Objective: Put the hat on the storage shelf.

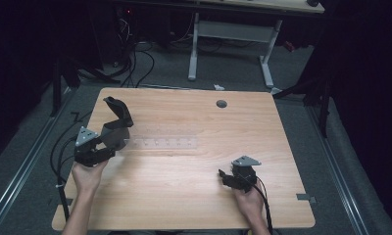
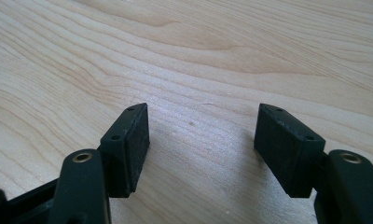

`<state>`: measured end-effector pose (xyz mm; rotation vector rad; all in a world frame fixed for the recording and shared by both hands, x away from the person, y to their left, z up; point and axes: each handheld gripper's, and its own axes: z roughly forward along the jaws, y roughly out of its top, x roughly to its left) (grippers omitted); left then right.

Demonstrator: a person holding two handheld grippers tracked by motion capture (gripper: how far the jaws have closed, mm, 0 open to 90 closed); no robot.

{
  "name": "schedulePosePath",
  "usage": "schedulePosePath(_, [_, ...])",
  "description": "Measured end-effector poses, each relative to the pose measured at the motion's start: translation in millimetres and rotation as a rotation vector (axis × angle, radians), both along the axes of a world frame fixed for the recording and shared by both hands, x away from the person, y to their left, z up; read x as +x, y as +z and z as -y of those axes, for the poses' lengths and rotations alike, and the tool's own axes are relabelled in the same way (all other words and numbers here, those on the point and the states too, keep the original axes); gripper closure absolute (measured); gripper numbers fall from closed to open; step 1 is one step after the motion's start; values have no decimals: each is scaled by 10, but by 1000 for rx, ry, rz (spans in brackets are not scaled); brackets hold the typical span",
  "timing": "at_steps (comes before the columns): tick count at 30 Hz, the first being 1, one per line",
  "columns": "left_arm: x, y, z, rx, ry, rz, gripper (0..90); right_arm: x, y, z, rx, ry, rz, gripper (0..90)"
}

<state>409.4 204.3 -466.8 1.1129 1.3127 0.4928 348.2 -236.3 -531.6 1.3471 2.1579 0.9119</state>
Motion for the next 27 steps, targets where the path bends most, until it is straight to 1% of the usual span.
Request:
schedulePosePath(4, [-80,-10,-25,-16,5,-8,380,0,0,0,-1,0,1,359])
schedulePosePath(10, [-249,-41,-48,-39,0,-15,373,-1,0,0,-1,-1,0,358])
schedulePosePath(13, [-356,-74,-27,-20,2,-3,373,0,0,0,-1,-1,0,359])
schedulePosePath(16, [-453,-114,19,-19,-5,4,375,-1,0,0,-1,-1,0,358])
schedulePosePath(21, [-566,-198,130,-21,-41,-4,378,-1,0,0,-1,-2,0,358])
schedulePosePath(24, [-600,-247,202,-20,-72,-21,379,-2,0,0,0,-2,0,358])
schedulePosePath(27, [-612,-301,272,-19,-118,-48,377,-2,0,0,0,-2,0,357])
